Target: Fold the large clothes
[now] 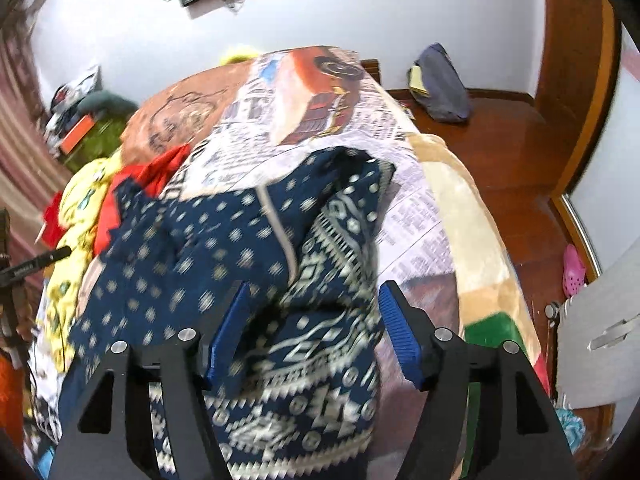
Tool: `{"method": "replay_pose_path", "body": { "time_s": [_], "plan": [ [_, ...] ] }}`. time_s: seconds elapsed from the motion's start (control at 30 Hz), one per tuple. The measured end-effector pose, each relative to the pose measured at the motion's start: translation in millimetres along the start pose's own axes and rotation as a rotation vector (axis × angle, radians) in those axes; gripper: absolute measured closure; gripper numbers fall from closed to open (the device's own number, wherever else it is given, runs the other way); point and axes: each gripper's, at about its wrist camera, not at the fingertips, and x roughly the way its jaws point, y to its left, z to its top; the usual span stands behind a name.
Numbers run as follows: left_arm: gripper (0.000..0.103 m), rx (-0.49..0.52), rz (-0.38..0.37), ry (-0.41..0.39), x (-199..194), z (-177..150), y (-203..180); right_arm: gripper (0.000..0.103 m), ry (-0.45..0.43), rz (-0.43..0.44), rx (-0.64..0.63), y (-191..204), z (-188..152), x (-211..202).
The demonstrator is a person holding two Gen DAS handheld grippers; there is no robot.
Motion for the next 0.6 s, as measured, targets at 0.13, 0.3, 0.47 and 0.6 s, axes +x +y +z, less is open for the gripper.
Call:
{"method": "replay_pose_path", "body": {
  "time_s": [0.13, 0.3, 0.47, 0.6],
  "plan": [
    [0.035, -0.062, -0.033, 0.081, 50, 15, 16, 0.040, 0.048, 0.005, 0.067, -19, 12, 29],
    [0.035, -0.153, -0.113, 0.167, 99, 21, 30, 0.040, 0.103, 0.021, 0.137, -35, 20, 66],
    [0.035, -0.157, -0.183, 0.176, 118, 26, 26, 0.040, 0.146, 0.078, 0.192, -43, 26, 90],
    [0.040, -0.113, -0.231, 0.172, 122, 32, 14, 0.040, 0.133, 0.103, 0.193, -42, 34, 101]
  ]
}}
